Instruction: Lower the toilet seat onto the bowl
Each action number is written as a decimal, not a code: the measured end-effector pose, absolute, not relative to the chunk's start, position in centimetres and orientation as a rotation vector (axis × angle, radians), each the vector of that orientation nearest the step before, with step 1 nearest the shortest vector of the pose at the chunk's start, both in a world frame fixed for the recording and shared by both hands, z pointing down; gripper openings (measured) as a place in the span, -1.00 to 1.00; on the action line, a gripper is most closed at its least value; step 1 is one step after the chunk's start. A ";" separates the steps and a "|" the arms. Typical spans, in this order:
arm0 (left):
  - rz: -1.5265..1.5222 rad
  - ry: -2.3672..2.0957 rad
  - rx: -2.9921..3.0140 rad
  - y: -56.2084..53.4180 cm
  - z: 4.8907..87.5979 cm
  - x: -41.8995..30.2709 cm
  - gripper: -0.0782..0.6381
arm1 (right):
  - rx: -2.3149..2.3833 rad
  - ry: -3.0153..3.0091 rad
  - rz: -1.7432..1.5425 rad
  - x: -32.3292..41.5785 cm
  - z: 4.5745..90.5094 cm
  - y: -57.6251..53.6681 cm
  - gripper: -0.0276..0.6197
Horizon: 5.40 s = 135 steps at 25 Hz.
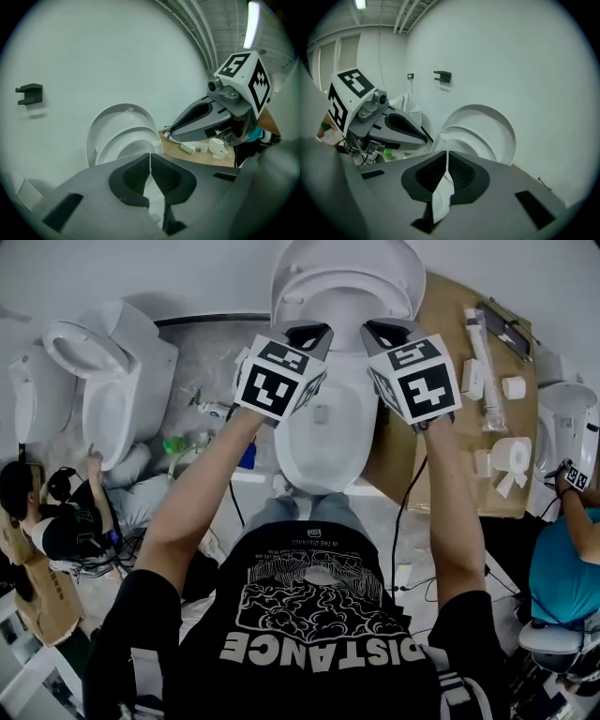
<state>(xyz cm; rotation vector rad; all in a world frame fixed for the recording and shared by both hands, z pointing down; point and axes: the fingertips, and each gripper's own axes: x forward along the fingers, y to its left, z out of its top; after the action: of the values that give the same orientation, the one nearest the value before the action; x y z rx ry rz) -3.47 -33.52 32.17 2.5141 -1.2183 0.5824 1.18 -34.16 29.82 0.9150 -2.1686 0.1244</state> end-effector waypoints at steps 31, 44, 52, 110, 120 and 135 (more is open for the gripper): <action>0.961 -1.267 2.663 -48.1 32.3 -2.2 -0.45 | 0.639 -2.234 -0.059 6.1 32.5 -48.3 -0.48; 1.207 -1.135 2.663 -48.6 35.3 -3.5 -0.30 | 0.455 -2.231 -0.027 4.7 35.5 -49.1 -0.45; 1.287 -1.123 2.639 -48.3 35.3 -3.8 -0.47 | 0.423 -2.207 -0.070 4.6 35.3 -48.8 -0.61; 1.561 -0.828 2.744 -21.9 40.6 -1.2 -0.46 | 0.544 -2.066 -0.139 6.9 39.9 -23.2 -0.47; 1.645 -0.885 2.656 -18.1 43.1 -1.2 -0.44 | 0.473 -2.102 -0.210 7.0 41.9 -19.2 -0.47; 1.763 -0.879 2.595 -12.6 48.1 -1.0 -0.41 | 0.354 -2.120 -0.196 7.3 46.3 -13.5 -0.45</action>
<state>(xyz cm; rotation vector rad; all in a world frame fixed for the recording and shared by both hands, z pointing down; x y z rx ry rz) -1.01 -12.58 48.12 2.5948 -0.8793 1.7631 7.34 -13.52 46.30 0.3545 -2.1199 -0.1962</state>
